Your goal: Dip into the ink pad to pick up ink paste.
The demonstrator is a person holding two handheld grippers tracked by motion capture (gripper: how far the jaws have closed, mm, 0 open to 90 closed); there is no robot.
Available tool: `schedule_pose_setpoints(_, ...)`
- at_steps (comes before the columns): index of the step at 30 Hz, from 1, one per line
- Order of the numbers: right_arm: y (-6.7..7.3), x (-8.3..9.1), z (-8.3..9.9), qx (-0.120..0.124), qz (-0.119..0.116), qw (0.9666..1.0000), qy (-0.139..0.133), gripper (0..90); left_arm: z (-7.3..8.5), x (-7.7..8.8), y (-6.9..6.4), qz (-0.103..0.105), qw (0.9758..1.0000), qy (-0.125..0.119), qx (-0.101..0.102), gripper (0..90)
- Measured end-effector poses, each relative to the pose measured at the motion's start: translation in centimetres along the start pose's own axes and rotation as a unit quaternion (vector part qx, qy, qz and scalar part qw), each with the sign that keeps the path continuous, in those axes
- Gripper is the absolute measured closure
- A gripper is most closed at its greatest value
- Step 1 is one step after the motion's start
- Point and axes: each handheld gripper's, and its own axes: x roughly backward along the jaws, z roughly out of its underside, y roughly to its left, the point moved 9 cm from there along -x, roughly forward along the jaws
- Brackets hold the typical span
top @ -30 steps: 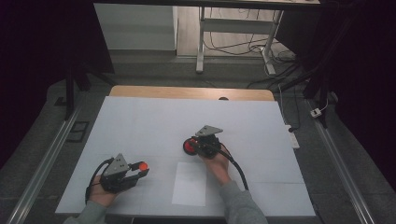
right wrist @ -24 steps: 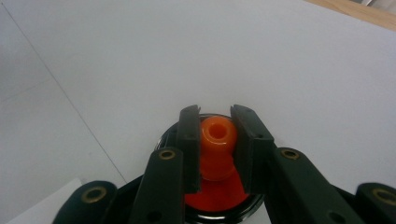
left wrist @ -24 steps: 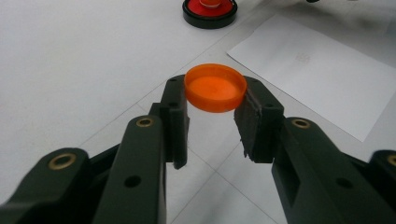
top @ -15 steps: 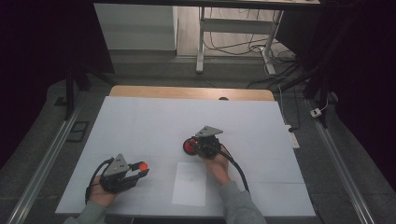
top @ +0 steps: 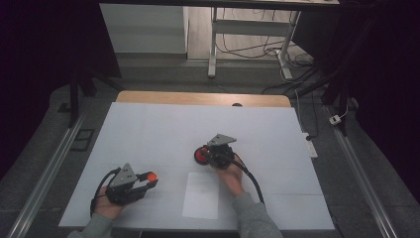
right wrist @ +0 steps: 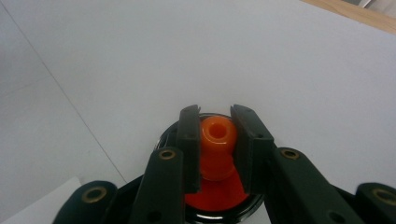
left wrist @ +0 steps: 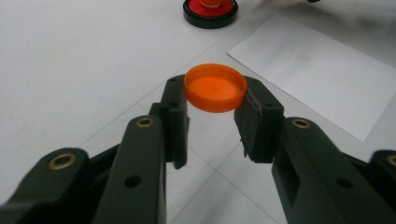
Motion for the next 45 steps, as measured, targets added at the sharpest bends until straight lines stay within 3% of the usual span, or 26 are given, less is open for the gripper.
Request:
schedule_pose_setpoints(12, -0.1, 0.0, -0.1, -0.002, -0.008, 0.9999, 0.008, 72.5, 0.0, 0.1, 0.1, -0.002, 1.0000, 0.000, -0.001, 65.0)
schedule_pose_setpoints(14, -0.2, 0.1, -0.2, -0.007, -0.015, 0.9999, 0.000, 72.4, 0.0, 0.1, 0.2, -0.002, 1.0000, -0.001, 0.000, 65.0)
schedule_pose_setpoints(17, -0.5, 1.1, -0.9, -0.028, -0.019, 0.9988, -0.035, 72.4, 0.0, 0.1, 0.3, -0.002, 1.0000, -0.001, 0.002, 65.0)
schedule_pose_setpoints(19, -0.4, 1.6, -1.3, -0.027, -0.024, 0.9983, -0.045, 72.4, 0.0, 0.1, 0.3, -0.001, 1.0000, -0.001, 0.002, 65.0)
schedule_pose_setpoints(45, -0.2, 5.3, -1.9, -0.035, -0.047, 0.9961, -0.066, 72.3, 0.0, 0.1, 0.4, -0.004, 1.0000, -0.002, 0.005, 65.0)
